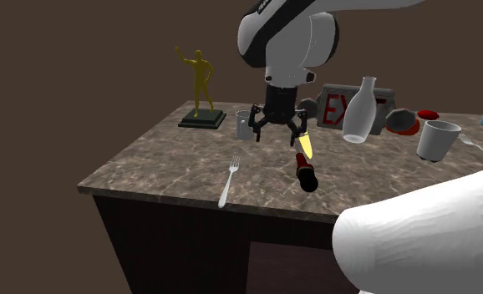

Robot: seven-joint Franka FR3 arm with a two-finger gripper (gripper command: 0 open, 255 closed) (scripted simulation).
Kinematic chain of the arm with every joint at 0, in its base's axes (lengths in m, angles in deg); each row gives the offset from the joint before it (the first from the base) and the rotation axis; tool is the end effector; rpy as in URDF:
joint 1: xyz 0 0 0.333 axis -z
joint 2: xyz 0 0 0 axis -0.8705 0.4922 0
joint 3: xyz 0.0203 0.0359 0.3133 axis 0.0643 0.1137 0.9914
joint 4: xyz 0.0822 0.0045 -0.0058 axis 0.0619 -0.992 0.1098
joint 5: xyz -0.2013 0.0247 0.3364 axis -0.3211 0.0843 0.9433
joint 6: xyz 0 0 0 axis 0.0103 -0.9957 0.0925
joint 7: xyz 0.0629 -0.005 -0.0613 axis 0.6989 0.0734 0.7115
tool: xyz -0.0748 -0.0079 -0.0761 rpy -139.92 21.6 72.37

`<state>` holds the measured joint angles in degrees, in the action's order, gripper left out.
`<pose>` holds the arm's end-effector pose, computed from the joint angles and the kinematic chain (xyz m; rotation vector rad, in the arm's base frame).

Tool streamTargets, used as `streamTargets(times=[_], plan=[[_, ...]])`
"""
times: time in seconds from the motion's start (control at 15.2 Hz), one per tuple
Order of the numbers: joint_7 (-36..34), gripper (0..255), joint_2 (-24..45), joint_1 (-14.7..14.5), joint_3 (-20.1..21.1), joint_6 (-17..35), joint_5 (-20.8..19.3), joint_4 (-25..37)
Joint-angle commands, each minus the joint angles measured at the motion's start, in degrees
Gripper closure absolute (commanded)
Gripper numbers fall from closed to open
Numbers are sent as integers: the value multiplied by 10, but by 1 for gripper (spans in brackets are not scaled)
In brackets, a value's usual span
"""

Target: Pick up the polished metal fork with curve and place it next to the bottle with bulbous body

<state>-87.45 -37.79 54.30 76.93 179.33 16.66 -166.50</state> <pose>0.3470 0.1879 0.4524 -3.0915 0.1022 -0.0130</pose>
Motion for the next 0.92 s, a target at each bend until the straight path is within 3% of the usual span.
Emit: streamTargets(times=[0.0,0.33,0.59,0.86], plan=[[-28,0,31,-3,28,36,0,5],[-104,0,126,2,97,117,-30,34],[-187,0,217,14,149,173,-94,72],[-217,0,255,17,159,205,-126,73]])
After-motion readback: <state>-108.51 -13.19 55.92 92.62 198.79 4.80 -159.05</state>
